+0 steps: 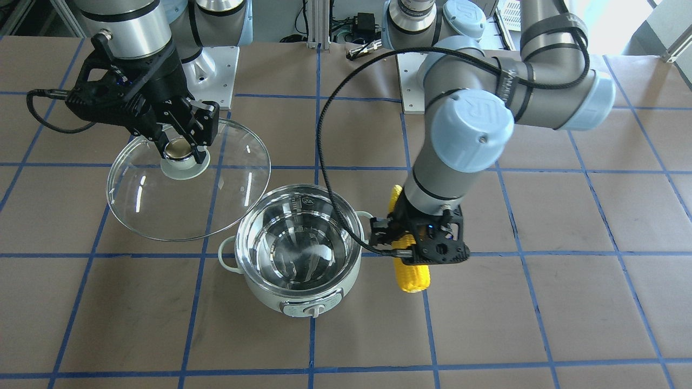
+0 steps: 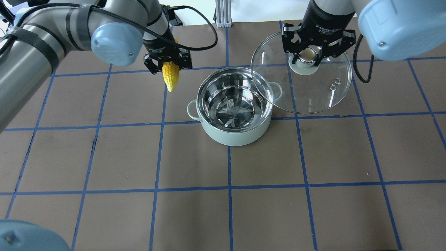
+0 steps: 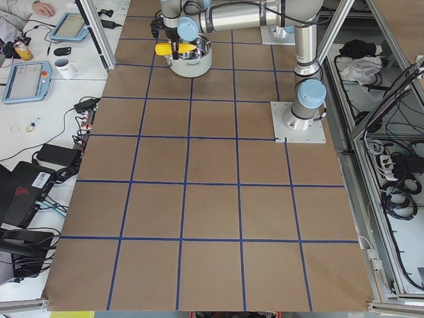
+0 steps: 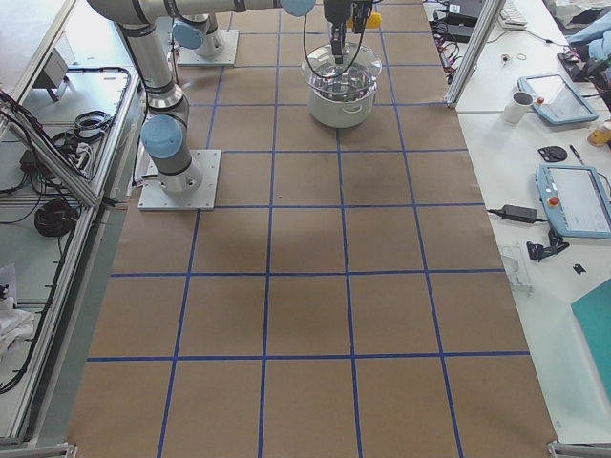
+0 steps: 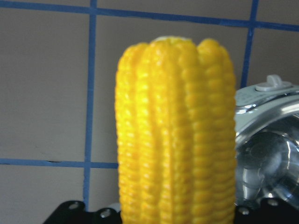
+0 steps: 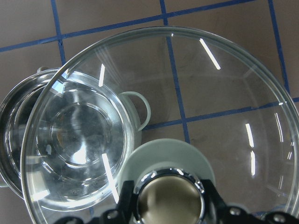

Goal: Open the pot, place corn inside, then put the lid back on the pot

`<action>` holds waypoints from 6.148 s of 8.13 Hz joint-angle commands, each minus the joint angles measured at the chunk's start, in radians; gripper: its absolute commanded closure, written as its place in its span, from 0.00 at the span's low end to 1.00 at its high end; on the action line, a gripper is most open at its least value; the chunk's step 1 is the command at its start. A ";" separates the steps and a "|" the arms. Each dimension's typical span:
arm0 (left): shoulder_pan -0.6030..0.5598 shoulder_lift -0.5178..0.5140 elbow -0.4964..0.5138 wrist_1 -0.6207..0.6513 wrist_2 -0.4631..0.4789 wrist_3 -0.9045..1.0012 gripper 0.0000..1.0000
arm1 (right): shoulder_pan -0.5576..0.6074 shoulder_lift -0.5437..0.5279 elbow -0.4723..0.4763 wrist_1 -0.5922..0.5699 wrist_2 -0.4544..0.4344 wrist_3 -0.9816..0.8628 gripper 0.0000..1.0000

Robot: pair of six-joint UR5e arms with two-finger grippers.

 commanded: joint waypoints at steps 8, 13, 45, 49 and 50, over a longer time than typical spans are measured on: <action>-0.223 -0.110 -0.039 0.104 -0.058 -0.135 1.00 | -0.010 -0.003 -0.001 0.040 -0.013 -0.095 0.85; -0.242 -0.152 -0.050 0.181 -0.049 -0.136 0.00 | -0.010 -0.009 0.002 0.053 -0.015 -0.108 0.85; 0.105 0.201 0.047 -0.285 0.081 0.143 0.00 | 0.228 0.322 0.005 -0.282 0.008 0.197 0.89; 0.105 0.196 0.047 -0.282 0.124 0.141 0.00 | 0.228 0.324 0.007 -0.282 0.011 0.219 0.89; 0.105 0.195 0.047 -0.283 0.124 0.141 0.00 | 0.228 0.324 0.007 -0.282 0.013 0.219 0.89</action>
